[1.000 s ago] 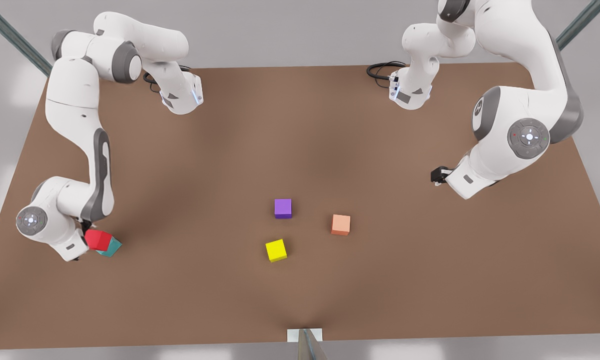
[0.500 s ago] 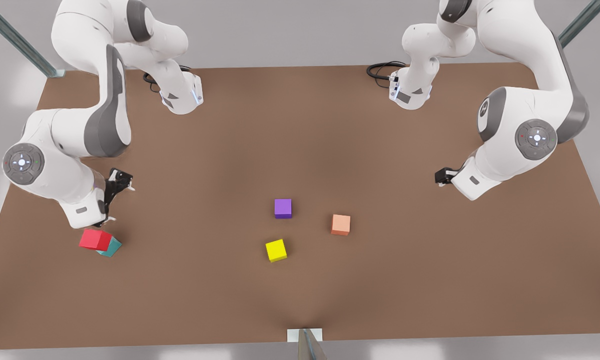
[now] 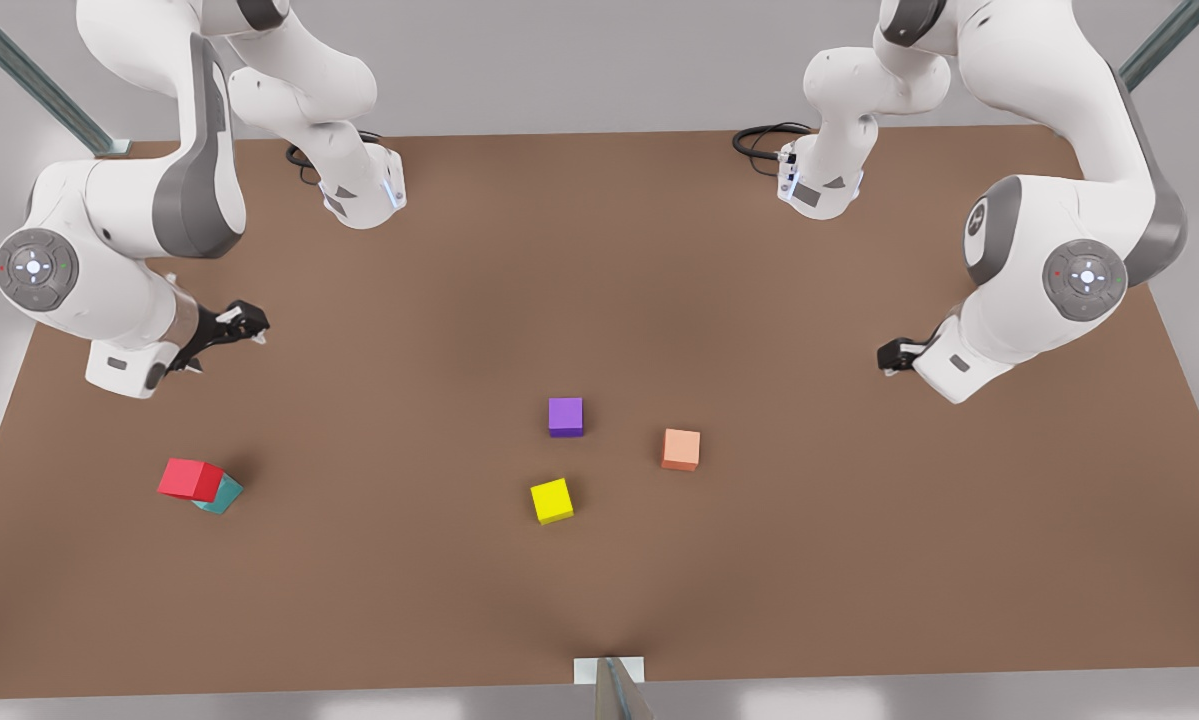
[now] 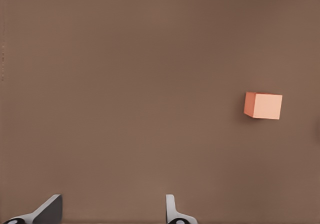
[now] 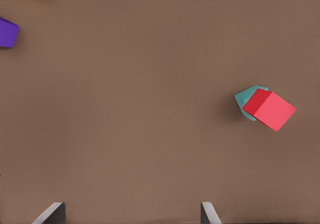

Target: Pick up red wooden cube and pass to hand red wooden cube and place in blue wooden cube

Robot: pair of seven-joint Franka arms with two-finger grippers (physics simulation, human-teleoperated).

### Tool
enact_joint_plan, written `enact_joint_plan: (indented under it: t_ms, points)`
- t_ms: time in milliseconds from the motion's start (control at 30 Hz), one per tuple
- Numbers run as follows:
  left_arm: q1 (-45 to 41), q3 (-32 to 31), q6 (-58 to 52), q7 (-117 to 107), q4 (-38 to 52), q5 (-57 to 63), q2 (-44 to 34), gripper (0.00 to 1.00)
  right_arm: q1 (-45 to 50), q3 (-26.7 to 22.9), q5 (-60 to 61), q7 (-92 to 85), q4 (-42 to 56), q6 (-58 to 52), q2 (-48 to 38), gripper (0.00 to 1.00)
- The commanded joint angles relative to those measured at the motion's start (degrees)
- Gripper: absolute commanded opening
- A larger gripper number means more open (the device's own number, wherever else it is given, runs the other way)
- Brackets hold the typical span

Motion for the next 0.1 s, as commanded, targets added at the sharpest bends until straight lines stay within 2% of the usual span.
enact_joint_plan:
  t_ms: [0,67]
  points:
    - [0.0,0.0,0.3,-0.1,0.0,0.0,-0.1,1.0,0.0,0.0,0.0,27.5,0.1,0.1,0.1,1.0]
    - [-0.1,-0.1,0.3,-0.2,0.0,-0.3,-0.1,1.0,0.0,0.0,0.1,27.4,0.1,0.1,0.1,1.0]
